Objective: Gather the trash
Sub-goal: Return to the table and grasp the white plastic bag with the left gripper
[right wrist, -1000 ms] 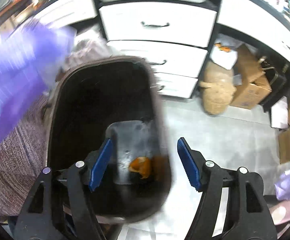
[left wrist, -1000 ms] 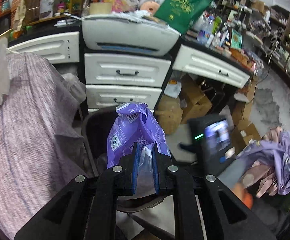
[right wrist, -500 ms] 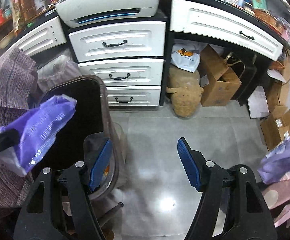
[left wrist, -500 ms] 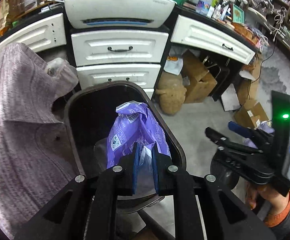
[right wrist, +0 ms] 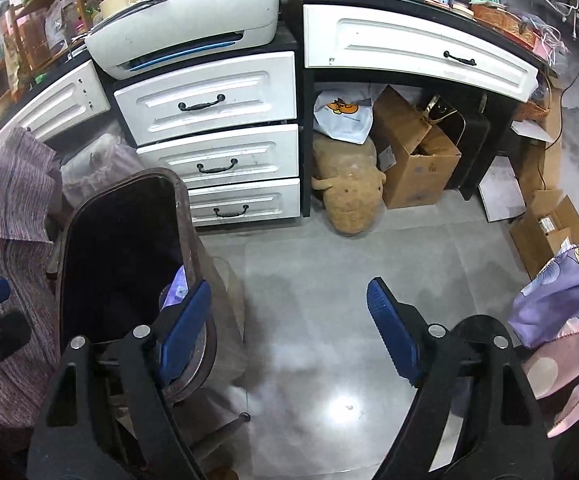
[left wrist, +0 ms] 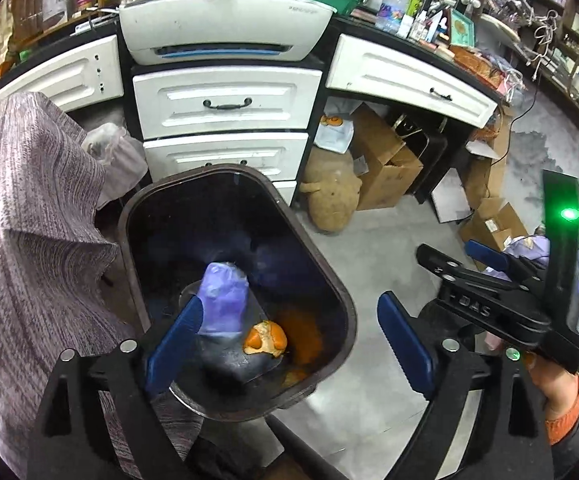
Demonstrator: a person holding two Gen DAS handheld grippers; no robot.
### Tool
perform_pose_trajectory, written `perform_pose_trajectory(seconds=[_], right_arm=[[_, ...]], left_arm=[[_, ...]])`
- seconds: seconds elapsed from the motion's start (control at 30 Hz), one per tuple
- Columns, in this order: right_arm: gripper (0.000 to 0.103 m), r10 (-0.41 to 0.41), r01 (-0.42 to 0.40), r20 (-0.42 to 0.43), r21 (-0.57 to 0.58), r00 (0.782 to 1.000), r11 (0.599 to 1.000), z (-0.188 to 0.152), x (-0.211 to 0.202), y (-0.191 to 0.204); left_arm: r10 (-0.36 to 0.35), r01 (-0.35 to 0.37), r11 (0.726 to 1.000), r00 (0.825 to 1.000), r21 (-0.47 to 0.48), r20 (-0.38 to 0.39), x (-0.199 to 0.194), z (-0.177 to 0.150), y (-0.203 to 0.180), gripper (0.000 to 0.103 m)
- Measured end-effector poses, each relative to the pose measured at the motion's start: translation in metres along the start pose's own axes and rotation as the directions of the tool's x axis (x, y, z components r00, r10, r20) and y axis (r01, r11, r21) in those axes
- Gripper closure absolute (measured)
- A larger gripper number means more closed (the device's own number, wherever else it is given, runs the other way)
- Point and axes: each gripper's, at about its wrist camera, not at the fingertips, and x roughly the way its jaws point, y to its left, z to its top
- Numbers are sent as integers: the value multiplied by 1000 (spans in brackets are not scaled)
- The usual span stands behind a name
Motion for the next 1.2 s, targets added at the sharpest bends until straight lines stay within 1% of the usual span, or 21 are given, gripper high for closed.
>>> perform_pose_trajectory(seconds=[0.13, 0.2, 0.33, 0.4, 0.5, 0.57, 0.63, 0.77, 0.9, 1.03, 1.2], right_arm=[[18, 7, -7, 18, 20, 1000, 1000, 3, -6, -1], [18, 8, -9, 39, 24, 999, 1000, 5, -13, 1], [16, 42, -44, 65, 18, 997, 999, 11, -25, 11], [15, 70, -71, 76, 8, 995, 997, 14, -32, 19], [15, 120, -118, 98, -31, 988, 993, 19, -46, 41], [14, 152, -147, 109, -57, 982, 988, 21, -55, 56], [13, 199, -190, 116, -90, 973, 978, 25, -64, 74], [12, 262, -237, 136, -174, 955, 956, 32, -84, 111], [11, 321, -281, 141, -248, 937, 927, 37, -98, 145], [11, 382, -325, 131, -323, 915, 889, 38, -112, 181], [11, 463, -391, 93, -407, 881, 826, 34, -126, 228]], left_arm=[[-16, 16, 1000, 999, 12, 37, -18, -5, -8, 12], [-10, 8, 1000, 998, 26, 63, -29, -7, -13, 9], [3, -8, 999, 992, 46, 126, -57, -11, -18, 7], [10, -19, 998, 987, 60, 161, -71, -11, -20, 6], [44, -65, 994, 975, 89, 216, -92, -10, -23, 6], [67, -92, 991, 970, 97, 235, -101, -10, -22, 6], [75, -103, 990, 963, 96, 257, -112, -9, -18, 6], [97, -123, 990, 953, 73, 286, -132, -10, -1, 6], [157, -176, 984, 940, 36, 302, -153, -14, 26, 6], [238, -245, 969, 922, -15, 306, -175, -22, 63, 6], [335, -310, 942, 901, -130, 277, -196, -37, 116, 6]])
